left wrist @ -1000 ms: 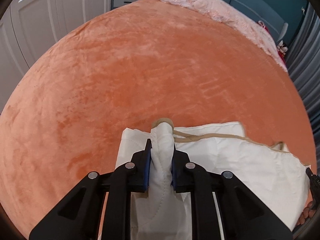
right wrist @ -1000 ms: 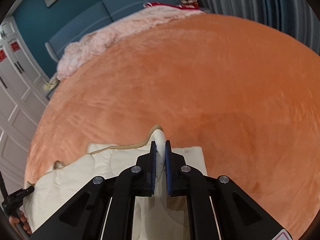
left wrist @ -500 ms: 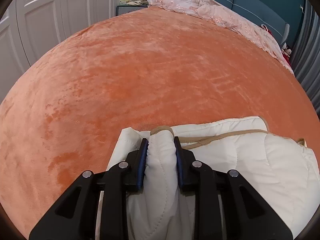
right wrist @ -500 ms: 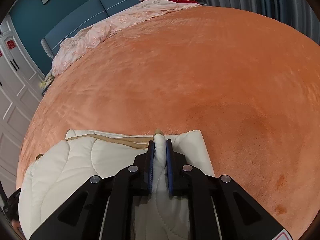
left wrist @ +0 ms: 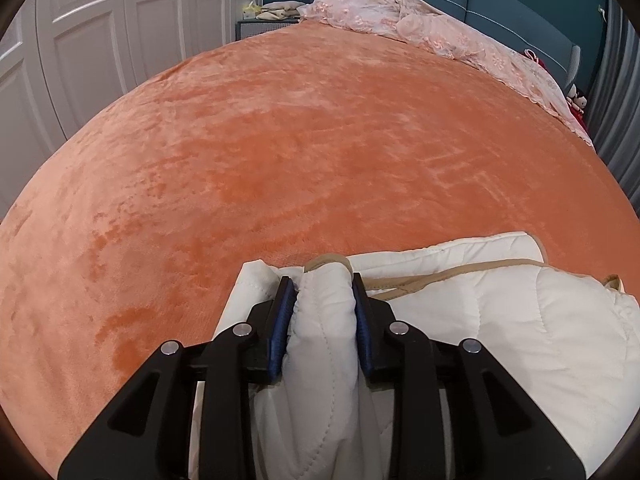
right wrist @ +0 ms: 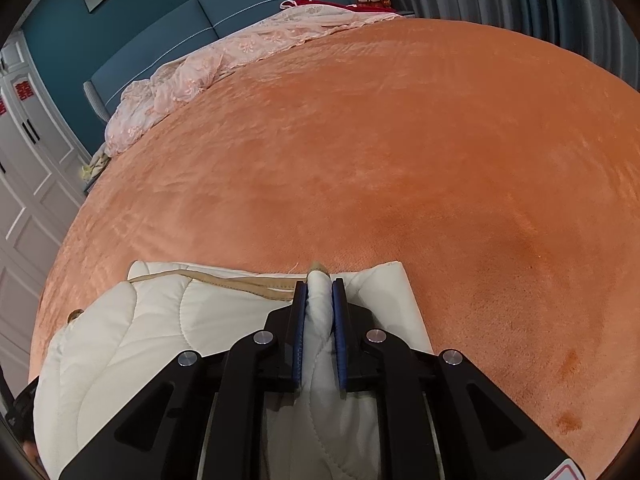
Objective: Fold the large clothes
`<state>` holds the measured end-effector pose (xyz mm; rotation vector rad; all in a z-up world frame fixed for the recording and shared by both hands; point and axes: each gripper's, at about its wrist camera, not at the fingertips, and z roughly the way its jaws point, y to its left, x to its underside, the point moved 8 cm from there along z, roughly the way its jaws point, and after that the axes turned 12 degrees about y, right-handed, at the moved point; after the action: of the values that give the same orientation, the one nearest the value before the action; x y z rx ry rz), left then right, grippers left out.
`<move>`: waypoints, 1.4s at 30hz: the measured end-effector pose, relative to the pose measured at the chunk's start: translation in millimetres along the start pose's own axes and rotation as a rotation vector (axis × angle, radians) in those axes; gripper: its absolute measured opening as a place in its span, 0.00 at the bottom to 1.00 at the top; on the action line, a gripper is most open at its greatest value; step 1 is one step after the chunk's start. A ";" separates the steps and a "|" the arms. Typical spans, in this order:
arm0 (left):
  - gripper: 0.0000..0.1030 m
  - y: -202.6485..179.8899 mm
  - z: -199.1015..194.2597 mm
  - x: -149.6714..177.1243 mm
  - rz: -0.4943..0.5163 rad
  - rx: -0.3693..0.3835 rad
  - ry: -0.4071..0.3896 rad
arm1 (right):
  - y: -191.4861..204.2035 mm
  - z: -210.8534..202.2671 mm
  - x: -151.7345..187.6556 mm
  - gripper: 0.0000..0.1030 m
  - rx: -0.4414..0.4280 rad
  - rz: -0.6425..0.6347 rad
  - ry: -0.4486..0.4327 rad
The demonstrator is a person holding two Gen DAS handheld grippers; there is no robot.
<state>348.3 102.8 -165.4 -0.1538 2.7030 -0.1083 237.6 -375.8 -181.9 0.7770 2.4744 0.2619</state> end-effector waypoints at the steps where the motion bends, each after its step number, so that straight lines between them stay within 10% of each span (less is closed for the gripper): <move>1: 0.27 0.0 -0.1 -0.1 0.000 0.000 0.001 | 0.1 0.1 -0.4 0.10 -0.001 0.000 0.001; 7: 0.28 0.8 -5.6 -4.8 0.007 0.011 0.056 | -0.6 -10.4 -6.3 0.12 0.009 0.019 0.022; 13: 0.41 -3.1 -91.4 -22.4 0.015 0.076 -0.022 | 40.2 -110.9 -15.8 0.23 0.025 -0.029 -0.236; 21: 0.44 -136.2 -96.1 2.8 0.296 0.236 0.056 | 191.0 -53.6 47.3 0.17 -0.143 -0.375 0.120; 26: 0.44 -164.5 -39.2 30.4 0.318 0.211 0.157 | 201.7 -0.4 67.9 0.15 -0.094 -0.410 0.221; 42: 0.51 -171.8 1.4 38.3 0.318 0.122 0.031 | 184.9 36.1 75.1 0.07 -0.064 -0.394 0.144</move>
<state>330.1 -72.3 -165.4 0.3159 2.7030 -0.1796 292.8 -180.7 -183.5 0.2400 2.6731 0.2570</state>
